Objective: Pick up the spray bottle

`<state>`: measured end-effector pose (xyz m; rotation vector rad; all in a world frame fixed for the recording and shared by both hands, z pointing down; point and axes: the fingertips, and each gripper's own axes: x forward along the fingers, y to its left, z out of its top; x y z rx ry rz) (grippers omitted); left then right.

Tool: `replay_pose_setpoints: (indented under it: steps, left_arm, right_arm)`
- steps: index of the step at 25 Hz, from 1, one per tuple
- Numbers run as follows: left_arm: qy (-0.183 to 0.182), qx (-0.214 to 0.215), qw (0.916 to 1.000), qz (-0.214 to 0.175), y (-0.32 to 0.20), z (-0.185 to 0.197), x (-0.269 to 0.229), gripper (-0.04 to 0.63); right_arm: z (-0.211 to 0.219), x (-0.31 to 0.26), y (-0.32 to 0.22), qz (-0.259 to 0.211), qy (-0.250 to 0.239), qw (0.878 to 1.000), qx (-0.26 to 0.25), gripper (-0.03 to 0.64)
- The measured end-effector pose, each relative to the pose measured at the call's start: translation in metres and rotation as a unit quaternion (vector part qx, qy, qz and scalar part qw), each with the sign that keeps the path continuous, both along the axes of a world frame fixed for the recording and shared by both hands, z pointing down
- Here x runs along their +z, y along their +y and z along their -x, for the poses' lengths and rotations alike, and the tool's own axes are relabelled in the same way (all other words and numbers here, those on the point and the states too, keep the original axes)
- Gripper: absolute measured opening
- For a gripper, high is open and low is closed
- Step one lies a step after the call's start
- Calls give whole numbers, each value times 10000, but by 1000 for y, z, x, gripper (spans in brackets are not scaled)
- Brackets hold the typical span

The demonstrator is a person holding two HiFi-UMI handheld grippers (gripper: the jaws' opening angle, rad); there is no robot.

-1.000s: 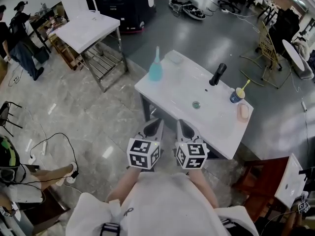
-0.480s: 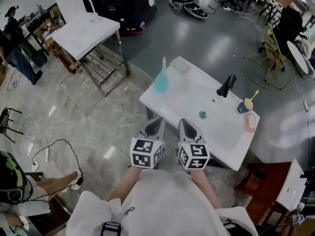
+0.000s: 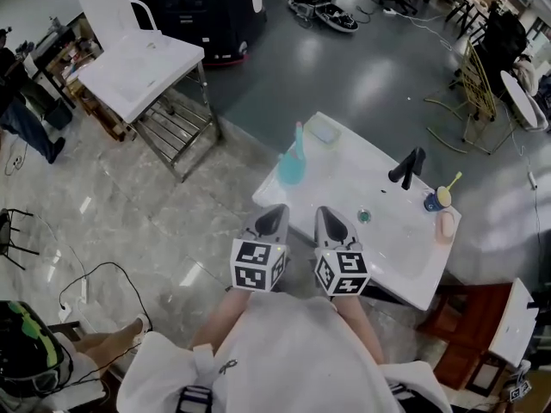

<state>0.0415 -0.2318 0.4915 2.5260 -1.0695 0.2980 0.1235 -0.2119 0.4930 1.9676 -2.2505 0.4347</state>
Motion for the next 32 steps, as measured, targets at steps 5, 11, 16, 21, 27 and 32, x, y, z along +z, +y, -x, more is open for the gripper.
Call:
replay_pose_setpoints:
  steps: [5, 11, 16, 21, 27, 32]
  left_arm:
    - [84, 11, 9999, 90, -26, 9, 5, 26]
    - [139, 55, 9998, 157, -43, 16, 8, 26]
    - [135, 35, 9997, 182, -53, 18, 9, 26]
    - [236, 1, 9994, 263, -61, 17, 13, 26]
    - [205, -132, 9994, 237, -82, 18, 15, 26]
    - [196, -260, 9991, 257, -99, 15, 16, 26]
  right_arm:
    - [6, 5, -23, 45, -75, 9999, 69, 27]
    - [17, 9, -41, 83, -188, 9998, 26, 28]
    - [17, 4, -53, -21, -184, 9998, 62, 28]
    - [12, 8, -65, -22, -221, 9998, -7, 36]
    - [12, 10, -88, -41, -274, 9994, -184, 168]
    - [10, 12, -108, -13, -286, 9988, -395, 214]
